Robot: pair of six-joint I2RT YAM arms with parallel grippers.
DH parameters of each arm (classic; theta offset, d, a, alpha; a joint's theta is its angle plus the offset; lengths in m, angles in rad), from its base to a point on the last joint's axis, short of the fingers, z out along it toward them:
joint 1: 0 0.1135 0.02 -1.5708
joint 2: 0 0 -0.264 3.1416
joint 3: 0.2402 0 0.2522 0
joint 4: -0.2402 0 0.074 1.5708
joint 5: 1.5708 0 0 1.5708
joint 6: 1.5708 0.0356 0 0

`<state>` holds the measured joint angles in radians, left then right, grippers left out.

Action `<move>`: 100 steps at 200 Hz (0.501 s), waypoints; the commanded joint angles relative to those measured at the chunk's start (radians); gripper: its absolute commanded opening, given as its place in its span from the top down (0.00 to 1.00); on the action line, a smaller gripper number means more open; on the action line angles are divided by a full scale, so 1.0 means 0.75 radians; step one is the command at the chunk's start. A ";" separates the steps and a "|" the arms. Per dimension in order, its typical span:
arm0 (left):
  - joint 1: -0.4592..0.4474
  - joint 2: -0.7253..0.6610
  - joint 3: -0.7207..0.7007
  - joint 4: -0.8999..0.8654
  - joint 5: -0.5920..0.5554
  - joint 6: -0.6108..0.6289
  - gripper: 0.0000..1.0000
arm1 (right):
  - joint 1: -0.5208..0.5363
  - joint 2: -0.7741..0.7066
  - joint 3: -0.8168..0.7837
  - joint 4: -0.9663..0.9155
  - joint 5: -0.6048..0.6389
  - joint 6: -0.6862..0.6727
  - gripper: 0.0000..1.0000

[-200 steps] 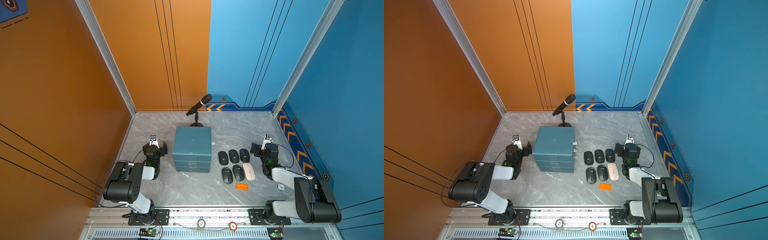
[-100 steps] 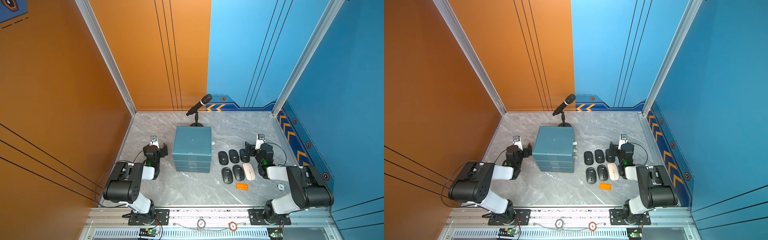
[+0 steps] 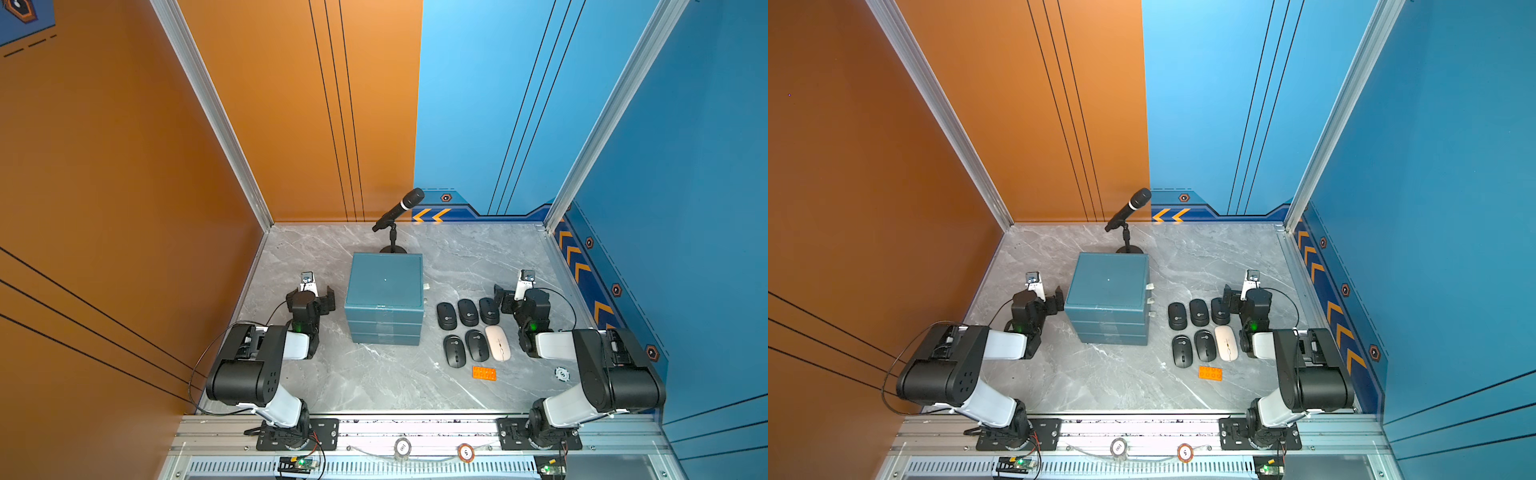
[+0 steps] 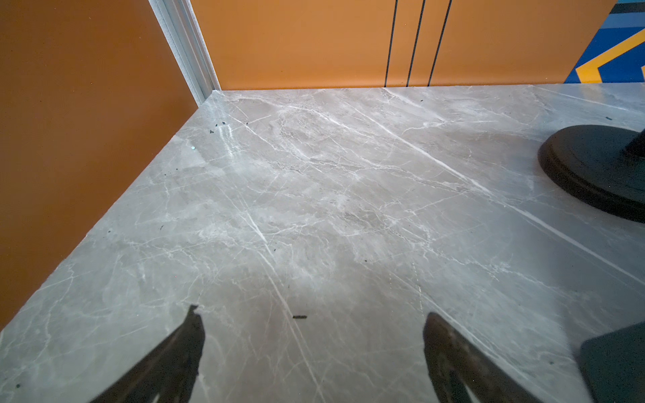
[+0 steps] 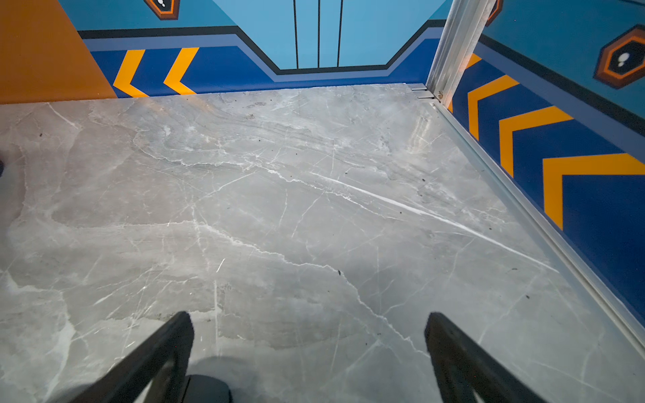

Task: Take the mice out of the drawer
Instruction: Reset both arms

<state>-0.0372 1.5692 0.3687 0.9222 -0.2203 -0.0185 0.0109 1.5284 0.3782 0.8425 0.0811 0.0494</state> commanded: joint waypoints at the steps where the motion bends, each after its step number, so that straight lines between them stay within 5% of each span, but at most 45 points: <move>1: 0.020 -0.007 0.026 -0.027 0.086 0.014 0.02 | -0.010 0.011 0.020 0.005 -0.020 0.019 0.00; 32: 0.051 -0.005 0.028 -0.028 0.233 0.023 0.02 | -0.010 0.010 0.020 0.005 -0.020 0.020 0.00; 100: 0.033 -0.014 0.021 -0.026 0.204 0.035 0.02 | 0.003 0.008 0.015 0.010 0.003 0.014 0.00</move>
<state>-0.0074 1.5692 0.3691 0.9146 -0.0834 -0.0139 0.0101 1.5284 0.3782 0.8429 0.0784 0.0521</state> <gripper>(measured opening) 0.977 0.996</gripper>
